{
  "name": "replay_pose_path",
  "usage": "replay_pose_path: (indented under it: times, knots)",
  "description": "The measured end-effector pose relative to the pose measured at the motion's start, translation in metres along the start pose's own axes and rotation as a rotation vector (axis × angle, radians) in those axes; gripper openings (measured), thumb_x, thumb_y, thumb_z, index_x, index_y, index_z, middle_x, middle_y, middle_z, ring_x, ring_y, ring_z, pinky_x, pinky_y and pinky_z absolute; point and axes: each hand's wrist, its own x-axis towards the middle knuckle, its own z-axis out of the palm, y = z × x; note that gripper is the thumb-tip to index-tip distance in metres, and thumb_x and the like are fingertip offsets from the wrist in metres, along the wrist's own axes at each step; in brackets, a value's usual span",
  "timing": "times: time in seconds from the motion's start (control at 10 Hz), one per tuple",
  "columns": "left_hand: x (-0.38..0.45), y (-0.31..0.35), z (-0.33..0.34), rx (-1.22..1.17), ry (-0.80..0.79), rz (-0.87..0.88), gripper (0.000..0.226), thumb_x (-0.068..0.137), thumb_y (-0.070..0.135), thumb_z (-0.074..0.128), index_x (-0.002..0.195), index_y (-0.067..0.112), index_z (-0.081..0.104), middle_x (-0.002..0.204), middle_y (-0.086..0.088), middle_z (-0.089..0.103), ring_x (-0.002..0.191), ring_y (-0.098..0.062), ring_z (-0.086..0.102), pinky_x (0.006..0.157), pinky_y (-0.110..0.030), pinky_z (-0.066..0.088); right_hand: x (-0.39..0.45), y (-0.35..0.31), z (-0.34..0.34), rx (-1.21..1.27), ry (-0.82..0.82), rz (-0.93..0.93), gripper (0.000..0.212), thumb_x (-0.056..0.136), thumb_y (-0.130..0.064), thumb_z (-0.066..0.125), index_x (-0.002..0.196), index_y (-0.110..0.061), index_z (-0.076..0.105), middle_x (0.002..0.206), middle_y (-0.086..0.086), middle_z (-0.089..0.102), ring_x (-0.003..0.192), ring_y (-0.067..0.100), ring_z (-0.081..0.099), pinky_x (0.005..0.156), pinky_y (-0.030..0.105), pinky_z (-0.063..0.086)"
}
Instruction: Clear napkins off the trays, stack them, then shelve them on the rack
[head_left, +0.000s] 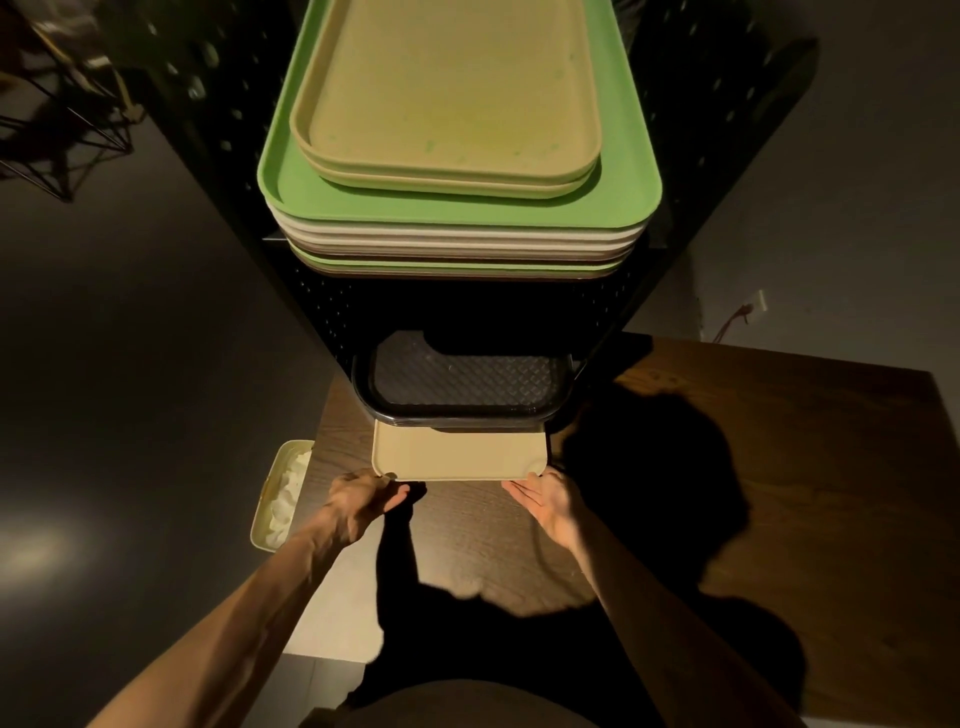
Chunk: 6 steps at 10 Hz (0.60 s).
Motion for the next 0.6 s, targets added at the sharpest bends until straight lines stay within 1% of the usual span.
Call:
replay_pose_path:
  times: [0.1, 0.2, 0.3, 0.4, 0.5, 0.6]
  knots:
    - [-0.003, -0.002, -0.006, 0.086, -0.048, -0.027, 0.014, 0.095, -0.006, 0.046, 0.105, -0.007, 0.057, 0.100, -0.031, 0.067, 0.077, -0.040, 0.072, 0.064, -0.039, 0.059, 0.001, -0.003, -0.007, -0.036, 0.007, 0.086, 0.034, 0.105, -0.005, 0.026, 0.132, 0.007, 0.044, 0.131, 0.030, 0.053, 0.109, 0.034, 0.058, 0.087, 0.032, 0.055]
    - [-0.009, -0.005, -0.012, 0.280, -0.059, -0.013, 0.020, 0.094, -0.002, 0.053, 0.112, -0.006, 0.060, 0.094, -0.025, 0.073, 0.087, -0.037, 0.072, 0.065, -0.037, 0.062, -0.007, -0.006, -0.018, -0.112, -0.015, 0.064, 0.024, 0.102, -0.005, 0.039, 0.118, 0.006, 0.054, 0.134, 0.032, 0.053, 0.102, 0.032, 0.063, 0.084, 0.031, 0.054]
    - [-0.019, -0.004, -0.014, 0.391, -0.119, -0.007, 0.024, 0.092, 0.003, 0.059, 0.114, -0.005, 0.062, 0.102, -0.023, 0.073, 0.097, -0.037, 0.071, 0.072, -0.036, 0.061, -0.023, -0.018, -0.027, -0.123, 0.020, 0.091, 0.010, 0.100, -0.006, 0.047, 0.098, -0.002, 0.057, 0.134, 0.033, 0.054, 0.097, 0.036, 0.065, 0.073, 0.031, 0.057]
    - [-0.037, 0.001, -0.008, 0.512, -0.230, 0.014, 0.023, 0.090, 0.005, 0.063, 0.112, 0.000, 0.066, 0.099, -0.018, 0.076, 0.091, -0.031, 0.074, 0.082, -0.037, 0.059, -0.040, -0.038, -0.040, -0.162, 0.001, 0.111, 0.020, 0.104, -0.009, 0.042, 0.114, 0.004, 0.052, 0.135, 0.033, 0.050, 0.093, 0.039, 0.062, 0.067, 0.036, 0.057]
    - [-0.052, 0.006, 0.004, 0.559, -0.233, 0.071, 0.023, 0.089, 0.005, 0.064, 0.111, 0.001, 0.065, 0.098, -0.020, 0.075, 0.087, -0.031, 0.074, 0.069, -0.033, 0.062, -0.056, -0.061, -0.044, -0.351, -0.051, 0.089, 0.027, 0.104, -0.007, 0.041, 0.128, 0.003, 0.047, 0.137, 0.033, 0.050, 0.091, 0.037, 0.062, 0.066, 0.033, 0.056]
    - [-0.071, 0.008, 0.019, 0.643, -0.248, 0.132, 0.027, 0.091, 0.008, 0.063, 0.118, 0.004, 0.062, 0.106, -0.022, 0.072, 0.089, -0.031, 0.072, 0.063, -0.030, 0.062, -0.071, -0.081, -0.046, -0.524, -0.014, 0.061, 0.044, 0.094, -0.011, 0.057, 0.135, 0.002, 0.047, 0.138, 0.024, 0.053, 0.105, 0.039, 0.060, 0.074, 0.032, 0.052]
